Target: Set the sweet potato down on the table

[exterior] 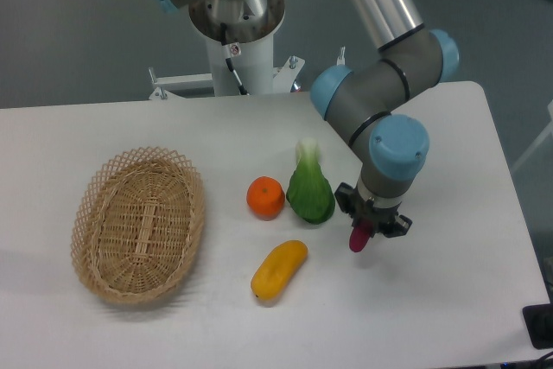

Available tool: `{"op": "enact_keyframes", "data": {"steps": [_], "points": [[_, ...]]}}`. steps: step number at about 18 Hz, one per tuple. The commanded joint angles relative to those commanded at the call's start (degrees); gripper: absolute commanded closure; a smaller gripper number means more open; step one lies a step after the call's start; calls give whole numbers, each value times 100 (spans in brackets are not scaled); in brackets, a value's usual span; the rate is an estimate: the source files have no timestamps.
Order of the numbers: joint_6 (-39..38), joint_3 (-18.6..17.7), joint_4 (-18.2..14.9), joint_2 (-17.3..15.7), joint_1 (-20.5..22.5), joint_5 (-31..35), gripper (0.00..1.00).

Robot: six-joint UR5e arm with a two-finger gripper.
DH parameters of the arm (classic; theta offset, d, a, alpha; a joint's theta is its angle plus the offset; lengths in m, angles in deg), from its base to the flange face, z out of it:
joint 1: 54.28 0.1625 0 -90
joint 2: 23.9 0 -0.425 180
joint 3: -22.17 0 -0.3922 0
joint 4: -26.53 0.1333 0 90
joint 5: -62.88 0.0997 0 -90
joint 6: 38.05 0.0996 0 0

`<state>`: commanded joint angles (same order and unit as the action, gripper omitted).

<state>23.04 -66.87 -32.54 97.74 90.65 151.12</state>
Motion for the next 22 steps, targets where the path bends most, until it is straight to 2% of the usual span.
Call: {"op": "enact_keyframes", "data": {"steps": [2, 3, 5, 6, 7, 11, 14, 17, 19, 22], "points": [[-150, 9, 255, 70, -26, 0, 73], [-168, 18, 291, 88, -44, 0, 66], [-151, 18, 300, 88, -44, 0, 38], [-150, 18, 300, 80, -44, 9, 11], [-159, 35, 308, 71, -44, 43, 0], [-81, 53, 291, -52, -9, 53, 0], [68, 79, 247, -219, 236, 9, 0], [893, 71, 134, -386, 482, 35, 0], [1184, 79, -25, -465, 658, 35, 0], [1562, 158, -52, -500, 878, 17, 0]]}}
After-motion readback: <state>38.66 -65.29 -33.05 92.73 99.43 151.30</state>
